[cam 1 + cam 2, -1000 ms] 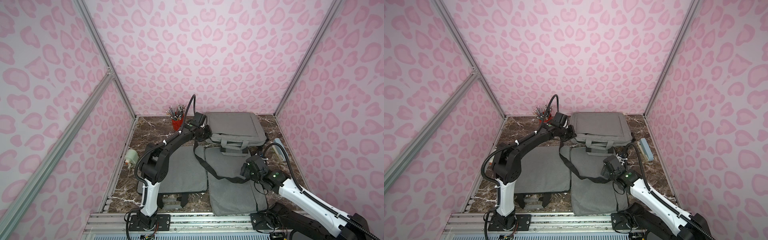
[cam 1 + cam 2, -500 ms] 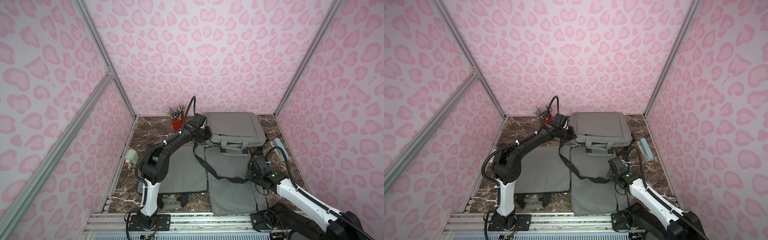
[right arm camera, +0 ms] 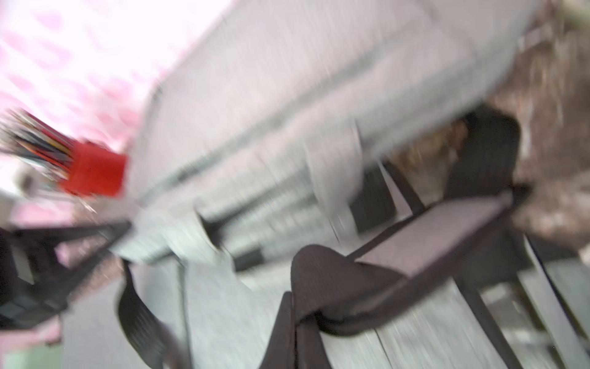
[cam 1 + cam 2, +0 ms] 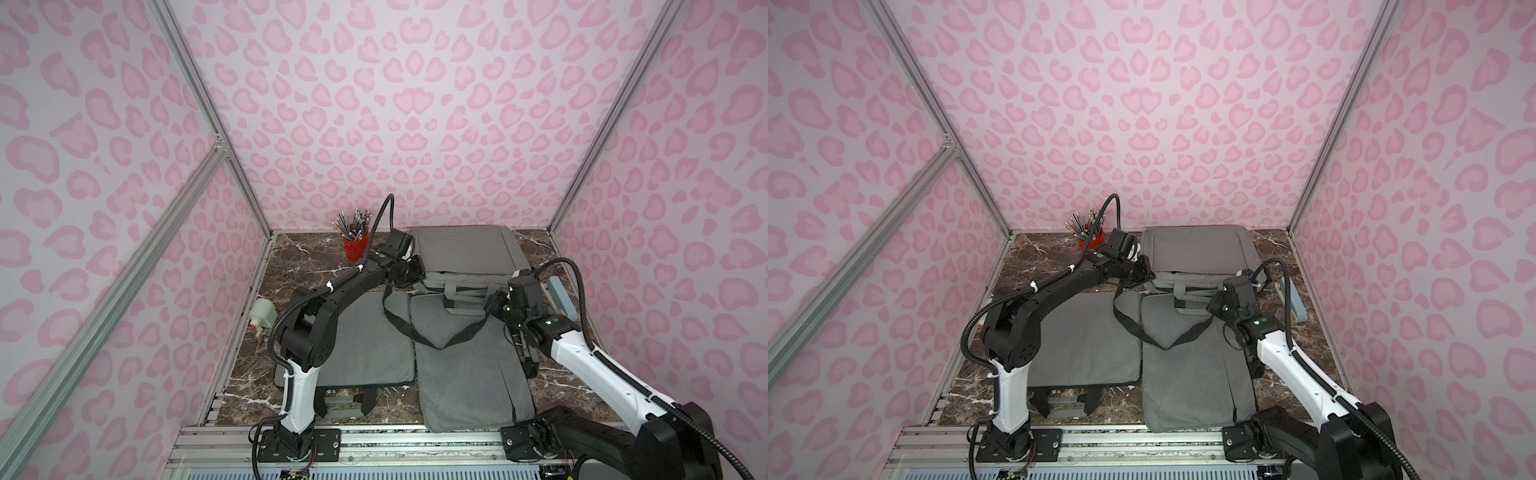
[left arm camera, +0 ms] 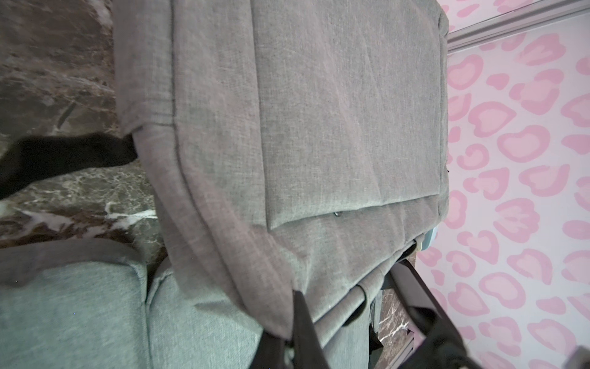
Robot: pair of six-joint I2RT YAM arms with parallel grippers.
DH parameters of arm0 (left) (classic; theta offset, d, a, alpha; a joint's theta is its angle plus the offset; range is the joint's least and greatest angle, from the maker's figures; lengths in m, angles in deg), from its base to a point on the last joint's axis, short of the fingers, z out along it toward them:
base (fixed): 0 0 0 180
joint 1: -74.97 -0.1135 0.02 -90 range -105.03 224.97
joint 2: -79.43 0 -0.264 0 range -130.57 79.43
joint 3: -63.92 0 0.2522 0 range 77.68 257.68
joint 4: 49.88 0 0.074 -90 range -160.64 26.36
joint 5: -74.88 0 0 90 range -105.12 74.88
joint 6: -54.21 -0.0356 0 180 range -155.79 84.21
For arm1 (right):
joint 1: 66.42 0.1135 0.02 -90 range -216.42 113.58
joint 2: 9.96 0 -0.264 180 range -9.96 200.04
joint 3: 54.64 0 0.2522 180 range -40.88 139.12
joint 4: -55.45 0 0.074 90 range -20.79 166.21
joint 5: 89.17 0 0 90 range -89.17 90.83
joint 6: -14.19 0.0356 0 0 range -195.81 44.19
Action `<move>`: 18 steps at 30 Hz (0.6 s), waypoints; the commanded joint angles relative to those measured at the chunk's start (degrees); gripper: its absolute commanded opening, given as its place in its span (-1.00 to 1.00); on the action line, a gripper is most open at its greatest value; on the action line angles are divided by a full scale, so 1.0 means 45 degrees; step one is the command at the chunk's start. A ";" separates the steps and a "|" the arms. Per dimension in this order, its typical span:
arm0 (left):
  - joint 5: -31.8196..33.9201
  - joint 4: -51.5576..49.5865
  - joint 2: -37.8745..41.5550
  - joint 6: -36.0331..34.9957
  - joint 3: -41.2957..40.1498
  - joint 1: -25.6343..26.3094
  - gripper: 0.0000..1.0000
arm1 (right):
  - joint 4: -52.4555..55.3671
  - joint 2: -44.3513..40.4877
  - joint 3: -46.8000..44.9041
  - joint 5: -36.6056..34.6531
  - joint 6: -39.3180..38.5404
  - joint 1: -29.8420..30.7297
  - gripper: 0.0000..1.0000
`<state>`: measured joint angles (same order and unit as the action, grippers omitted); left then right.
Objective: Open the zippered laptop bag and take out the laptop
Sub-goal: Adjust the zippered laptop bag at the center of the board.
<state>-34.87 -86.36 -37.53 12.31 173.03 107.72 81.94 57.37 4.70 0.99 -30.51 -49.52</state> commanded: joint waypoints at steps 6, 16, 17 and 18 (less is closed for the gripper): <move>-0.0983 0.0269 0.0228 -0.0625 0.0111 0.0046 -0.97 | -0.2758 0.2670 0.3042 -0.1629 -0.1341 -0.1482 -1.00; -0.0758 0.0290 0.0504 -0.0728 -0.0079 0.0046 -0.97 | 0.0184 0.4743 0.4038 -0.4245 -0.2103 -0.3598 -1.00; -0.0796 0.0282 0.0490 -0.0691 -0.0010 0.0046 -0.97 | 0.0089 0.4570 0.3618 -0.4190 -0.2116 -0.3730 -0.97; -0.0825 0.0266 0.0472 -0.0613 0.0038 0.0046 -0.97 | 0.0067 0.4466 0.3241 -0.4156 -0.2102 -0.3833 -0.94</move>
<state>-35.92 -87.24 -36.27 10.27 172.42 107.72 79.61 78.22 22.08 -15.25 -38.97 -66.04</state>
